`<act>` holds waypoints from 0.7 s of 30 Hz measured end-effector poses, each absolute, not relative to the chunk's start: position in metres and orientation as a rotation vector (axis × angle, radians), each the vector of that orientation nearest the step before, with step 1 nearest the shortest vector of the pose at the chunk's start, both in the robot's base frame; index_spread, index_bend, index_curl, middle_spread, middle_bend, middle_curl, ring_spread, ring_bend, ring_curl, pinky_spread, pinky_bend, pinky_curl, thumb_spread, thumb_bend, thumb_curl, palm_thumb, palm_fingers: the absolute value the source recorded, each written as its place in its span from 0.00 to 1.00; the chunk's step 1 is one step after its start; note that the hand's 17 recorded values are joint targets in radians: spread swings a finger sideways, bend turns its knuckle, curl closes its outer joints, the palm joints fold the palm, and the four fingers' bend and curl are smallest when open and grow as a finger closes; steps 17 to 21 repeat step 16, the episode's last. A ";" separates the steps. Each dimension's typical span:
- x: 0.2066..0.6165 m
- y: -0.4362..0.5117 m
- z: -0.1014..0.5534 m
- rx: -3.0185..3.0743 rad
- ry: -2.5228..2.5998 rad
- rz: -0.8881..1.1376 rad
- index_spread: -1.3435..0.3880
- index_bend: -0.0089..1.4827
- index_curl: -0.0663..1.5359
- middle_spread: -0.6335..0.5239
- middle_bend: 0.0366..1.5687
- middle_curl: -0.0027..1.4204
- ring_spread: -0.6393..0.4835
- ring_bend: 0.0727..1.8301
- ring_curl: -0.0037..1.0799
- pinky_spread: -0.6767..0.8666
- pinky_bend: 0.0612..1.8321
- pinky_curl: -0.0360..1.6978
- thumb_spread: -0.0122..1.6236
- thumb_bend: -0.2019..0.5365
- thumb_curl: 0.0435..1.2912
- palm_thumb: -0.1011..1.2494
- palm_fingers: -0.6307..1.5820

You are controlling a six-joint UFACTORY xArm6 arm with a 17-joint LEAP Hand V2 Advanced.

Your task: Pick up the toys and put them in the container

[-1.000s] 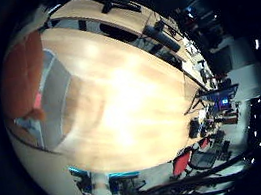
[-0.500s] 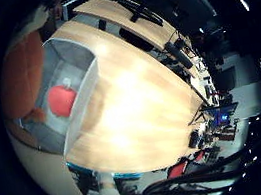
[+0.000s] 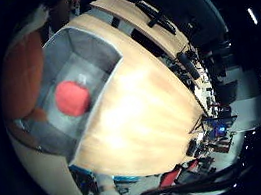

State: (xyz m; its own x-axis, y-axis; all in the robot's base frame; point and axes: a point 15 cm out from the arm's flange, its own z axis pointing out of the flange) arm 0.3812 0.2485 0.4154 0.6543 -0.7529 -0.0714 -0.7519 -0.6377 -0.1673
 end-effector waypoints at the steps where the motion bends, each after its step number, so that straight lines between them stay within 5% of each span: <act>1: 0.383 0.245 0.414 -2.702 1.237 -0.029 0.43 0.08 0.48 0.14 0.37 0.44 0.21 0.59 0.46 0.05 0.58 0.28 0.61 0.08 0.19 0.62 0.61; 5: 0.386 0.235 0.410 -2.757 1.229 -0.084 0.46 0.12 0.46 0.22 0.30 0.41 0.27 0.49 0.43 0.15 0.53 0.29 0.56 0.08 0.15 0.36 0.37; 8: 0.385 0.235 0.407 -2.775 1.213 -0.077 0.48 0.13 0.41 0.30 0.27 0.37 0.36 0.40 0.35 0.32 0.46 0.25 0.51 0.15 0.15 0.23 0.32; 16: 0.385 0.237 0.408 -2.781 1.176 -0.072 0.50 0.12 0.35 0.37 0.22 0.33 0.46 0.33 0.28 0.54 0.41 0.20 0.47 0.21 0.18 0.16 0.33; 21: 0.385 0.237 0.408 -2.781 1.176 -0.072 0.50 0.12 0.35 0.37 0.22 0.33 0.46 0.33 0.28 0.54 0.41 0.20 0.47 0.21 0.18 0.16 0.33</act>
